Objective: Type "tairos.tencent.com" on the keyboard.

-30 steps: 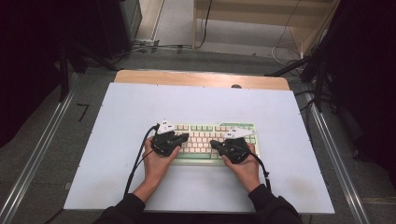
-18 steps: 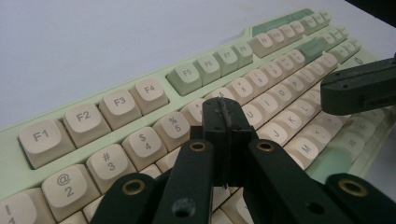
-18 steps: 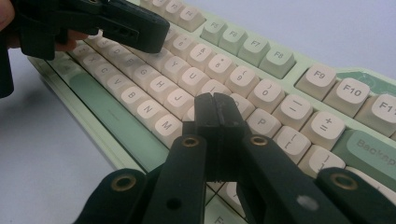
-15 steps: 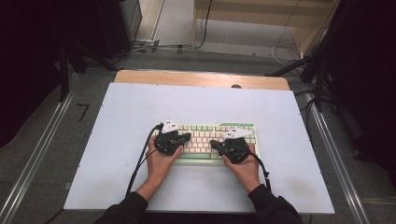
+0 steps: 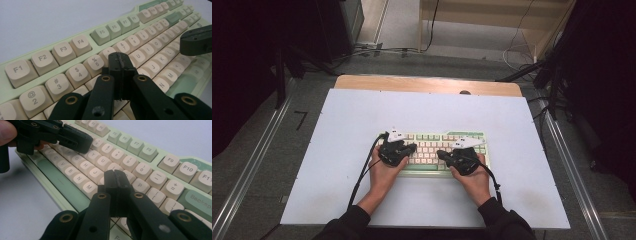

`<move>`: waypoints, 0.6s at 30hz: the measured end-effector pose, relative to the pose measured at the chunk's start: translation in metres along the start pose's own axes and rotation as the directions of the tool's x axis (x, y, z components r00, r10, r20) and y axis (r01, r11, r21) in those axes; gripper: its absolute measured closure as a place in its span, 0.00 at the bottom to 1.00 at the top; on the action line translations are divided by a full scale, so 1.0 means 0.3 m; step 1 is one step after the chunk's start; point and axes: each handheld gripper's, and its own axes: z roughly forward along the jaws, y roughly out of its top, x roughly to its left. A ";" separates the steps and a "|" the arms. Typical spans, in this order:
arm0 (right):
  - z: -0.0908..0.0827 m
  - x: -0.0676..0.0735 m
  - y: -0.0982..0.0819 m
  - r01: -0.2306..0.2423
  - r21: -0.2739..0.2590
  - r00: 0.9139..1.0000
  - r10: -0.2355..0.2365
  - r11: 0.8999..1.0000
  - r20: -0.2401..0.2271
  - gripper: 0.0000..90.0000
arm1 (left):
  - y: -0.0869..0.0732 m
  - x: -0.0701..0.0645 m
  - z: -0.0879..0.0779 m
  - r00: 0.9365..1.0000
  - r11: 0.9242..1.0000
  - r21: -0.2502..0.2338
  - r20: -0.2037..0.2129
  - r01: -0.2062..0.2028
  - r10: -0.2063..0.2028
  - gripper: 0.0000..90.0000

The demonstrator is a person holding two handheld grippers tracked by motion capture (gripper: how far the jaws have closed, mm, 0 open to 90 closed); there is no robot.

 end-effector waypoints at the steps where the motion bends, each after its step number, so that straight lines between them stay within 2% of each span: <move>1: 0.000 0.000 0.000 0.002 -0.001 1.000 -0.002 1.000 -0.001 0.98 | 0.000 0.000 -0.001 1.000 1.000 0.000 0.001 0.001 -0.001 1.00; 7: -0.002 -0.001 0.000 0.001 -0.002 1.000 -0.001 1.000 -0.001 0.98 | 0.008 0.001 -0.025 1.000 0.999 -0.042 0.003 0.007 -0.007 1.00; 18: -0.006 0.000 0.000 0.001 -0.006 1.000 -0.001 1.000 0.000 0.98 | 0.000 0.031 -0.069 0.999 0.997 -0.062 0.008 0.040 -0.039 1.00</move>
